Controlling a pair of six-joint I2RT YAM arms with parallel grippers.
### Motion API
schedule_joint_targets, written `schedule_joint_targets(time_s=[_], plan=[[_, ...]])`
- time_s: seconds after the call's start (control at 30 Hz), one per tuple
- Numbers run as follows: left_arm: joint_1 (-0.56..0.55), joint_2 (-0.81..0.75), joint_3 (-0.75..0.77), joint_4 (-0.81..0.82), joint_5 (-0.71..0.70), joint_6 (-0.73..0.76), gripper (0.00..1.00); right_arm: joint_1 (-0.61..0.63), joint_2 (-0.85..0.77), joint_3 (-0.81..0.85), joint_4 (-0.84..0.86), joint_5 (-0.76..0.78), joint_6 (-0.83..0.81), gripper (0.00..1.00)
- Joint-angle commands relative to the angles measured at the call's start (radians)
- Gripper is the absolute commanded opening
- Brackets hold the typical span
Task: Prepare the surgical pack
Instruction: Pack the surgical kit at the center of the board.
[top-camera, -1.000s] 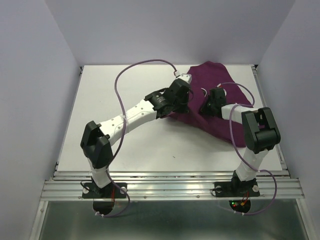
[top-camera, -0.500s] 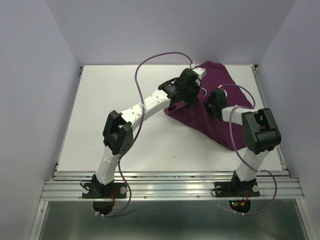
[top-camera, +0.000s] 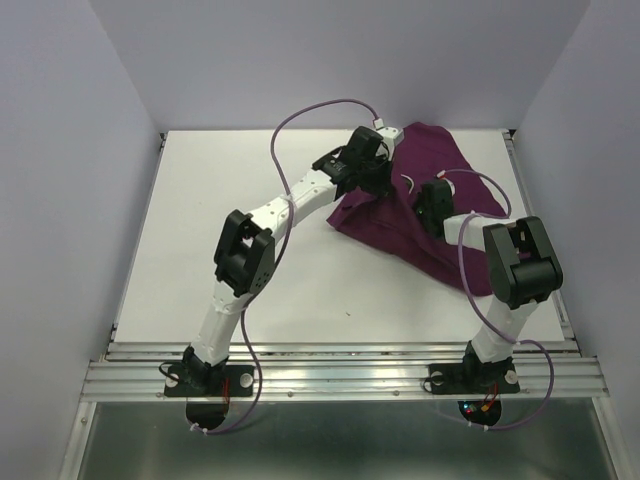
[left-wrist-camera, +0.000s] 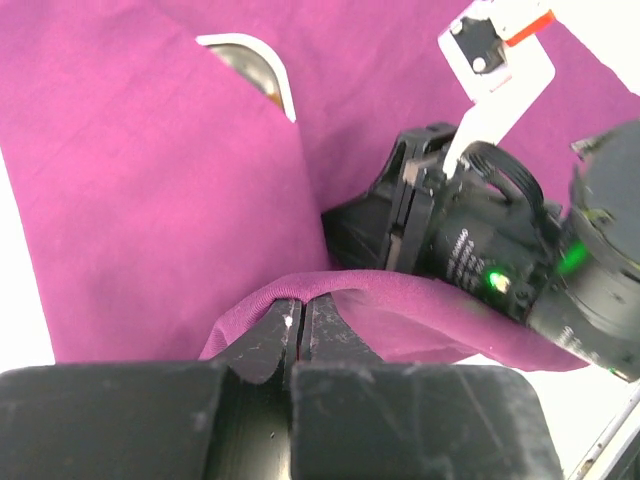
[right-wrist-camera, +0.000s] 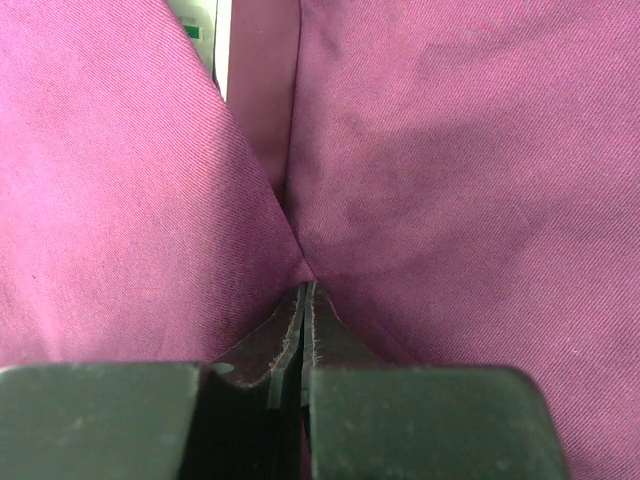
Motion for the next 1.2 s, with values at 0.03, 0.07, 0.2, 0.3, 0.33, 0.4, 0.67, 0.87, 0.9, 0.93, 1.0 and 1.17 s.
schedule_joint_targets(time_s=[0.03, 0.07, 0.2, 0.3, 0.33, 0.4, 0.67, 0.87, 0.9, 0.93, 1.0, 1.17], plan=[[0.011, 0.047, 0.099, 0.149, 0.128, 0.028, 0.00, 0.007, 0.042, -0.063, -0.152, 0.005, -0.006, 0.01], [0.012, 0.076, 0.120, 0.152, 0.140, 0.027, 0.00, 0.007, 0.039, -0.065, -0.153, 0.006, -0.007, 0.01], [0.020, 0.131, 0.140, 0.187, 0.194, 0.002, 0.00, 0.007, 0.019, -0.073, -0.155, 0.023, 0.000, 0.01], [0.029, 0.167, 0.153, 0.192, 0.232, -0.015, 0.00, 0.007, -0.017, -0.077, -0.163, 0.051, 0.002, 0.01], [0.031, 0.167, 0.153, 0.195, 0.237, -0.015, 0.00, 0.007, -0.017, -0.077, -0.163, 0.051, 0.002, 0.01], [0.031, 0.179, 0.151, 0.198, 0.258, -0.003, 0.00, 0.007, -0.037, -0.079, -0.163, 0.066, 0.003, 0.01], [0.040, 0.222, 0.156, 0.220, 0.306, 0.002, 0.00, 0.007, -0.212, -0.183, -0.132, 0.192, 0.051, 0.06], [0.040, 0.253, 0.166, 0.227, 0.331, -0.012, 0.00, 0.007, -0.405, -0.261, -0.170, 0.307, 0.074, 0.17], [0.040, 0.256, 0.168, 0.229, 0.334, -0.015, 0.00, 0.007, -0.427, -0.266, -0.184, 0.322, 0.075, 0.19], [0.040, 0.260, 0.168, 0.233, 0.341, -0.019, 0.00, 0.007, -0.447, -0.269, -0.198, 0.341, 0.078, 0.23], [0.042, 0.268, 0.173, 0.238, 0.348, -0.027, 0.00, 0.007, -0.507, -0.281, -0.235, 0.382, 0.079, 0.33], [0.038, 0.267, 0.180, 0.233, 0.348, -0.036, 0.09, 0.007, -0.611, -0.290, -0.337, 0.457, 0.072, 0.41]])
